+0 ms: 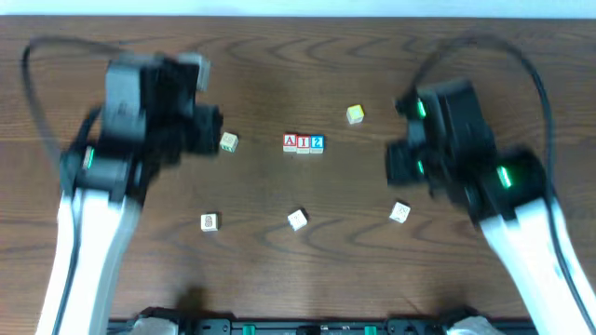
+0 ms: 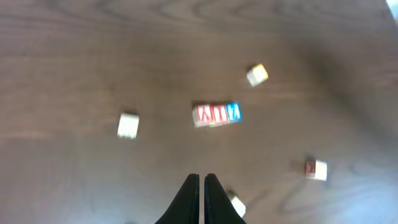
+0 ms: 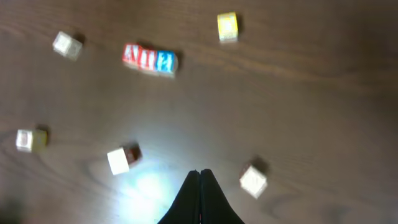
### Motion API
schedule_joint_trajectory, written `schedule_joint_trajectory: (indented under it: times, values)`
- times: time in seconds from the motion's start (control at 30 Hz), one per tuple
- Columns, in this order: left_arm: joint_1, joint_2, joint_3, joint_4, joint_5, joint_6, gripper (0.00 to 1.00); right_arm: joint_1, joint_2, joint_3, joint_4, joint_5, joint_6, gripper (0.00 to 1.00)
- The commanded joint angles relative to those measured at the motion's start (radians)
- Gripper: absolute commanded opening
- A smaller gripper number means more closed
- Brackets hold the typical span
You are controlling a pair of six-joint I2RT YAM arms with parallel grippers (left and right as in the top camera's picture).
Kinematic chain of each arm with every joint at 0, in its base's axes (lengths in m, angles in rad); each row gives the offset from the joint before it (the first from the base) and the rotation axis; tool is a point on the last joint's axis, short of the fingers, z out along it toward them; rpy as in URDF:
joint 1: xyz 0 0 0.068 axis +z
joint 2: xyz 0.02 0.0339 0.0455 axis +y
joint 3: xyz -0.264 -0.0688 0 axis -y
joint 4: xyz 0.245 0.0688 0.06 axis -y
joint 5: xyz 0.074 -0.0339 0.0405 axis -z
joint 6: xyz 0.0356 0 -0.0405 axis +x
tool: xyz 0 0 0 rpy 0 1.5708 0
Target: Spell out Ai2
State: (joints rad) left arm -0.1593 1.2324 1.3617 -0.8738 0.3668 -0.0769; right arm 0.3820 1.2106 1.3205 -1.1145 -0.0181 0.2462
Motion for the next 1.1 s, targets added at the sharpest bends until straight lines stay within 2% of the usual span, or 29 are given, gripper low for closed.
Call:
schedule_joint_trajectory:
  times: [0.0, 0.1, 0.13, 0.17, 0.2, 0.23, 0.27, 0.3, 0.4, 0.9, 1.0, 1.07]
  values:
    - [-0.055, -0.161, -0.200, -0.003, -0.100, -0.052, 0.06, 0.023, -0.206, -0.191, -0.002, 0.022, 0.043, 0.01]
    - [-0.108, -0.298, -0.324, -0.003, -0.113, -0.058, 0.06, 0.030, -0.388, -0.311, 0.001, -0.045, 0.076, 0.01]
    - [-0.121, -0.335, -0.348, 0.000, -0.113, -0.058, 0.06, 0.031, -0.447, -0.336, 0.002, -0.066, 0.092, 0.09]
    - [-0.128, -0.364, -0.361, -0.001, -0.112, -0.059, 0.06, 0.031, -0.492, -0.351, 0.002, -0.069, 0.115, 0.33]
    - [-0.130, -0.389, -0.366, -0.003, -0.112, -0.060, 0.12, 0.031, -0.536, -0.359, -0.002, -0.069, 0.148, 0.65]
    - [-0.129, -0.404, -0.366, -0.005, -0.112, -0.070, 0.33, 0.031, -0.566, -0.360, -0.010, -0.069, 0.171, 0.99]
    - [-0.129, -0.416, -0.366, -0.005, -0.112, -0.090, 0.82, 0.031, -0.596, -0.360, -0.015, -0.069, 0.193, 0.99]
    - [-0.129, -0.422, -0.366, -0.005, -0.112, -0.111, 0.96, 0.031, -0.618, -0.360, -0.020, -0.069, 0.216, 0.99]
    - [-0.129, -0.423, -0.366, -0.017, -0.101, -0.203, 0.96, 0.031, -0.655, -0.360, -0.057, -0.068, 0.264, 0.99]
    - [-0.139, -0.426, -0.366, -0.022, -0.115, -0.200, 0.95, 0.031, -0.656, -0.360, -0.073, -0.068, 0.262, 0.99]
    - [-0.133, -0.461, -0.366, -0.099, -0.123, -0.188, 0.95, 0.031, -0.656, -0.360, -0.076, -0.068, 0.262, 0.99]
    - [-0.122, -0.512, -0.367, -0.118, -0.187, -0.171, 0.95, 0.031, -0.656, -0.360, -0.076, -0.068, 0.262, 0.99]
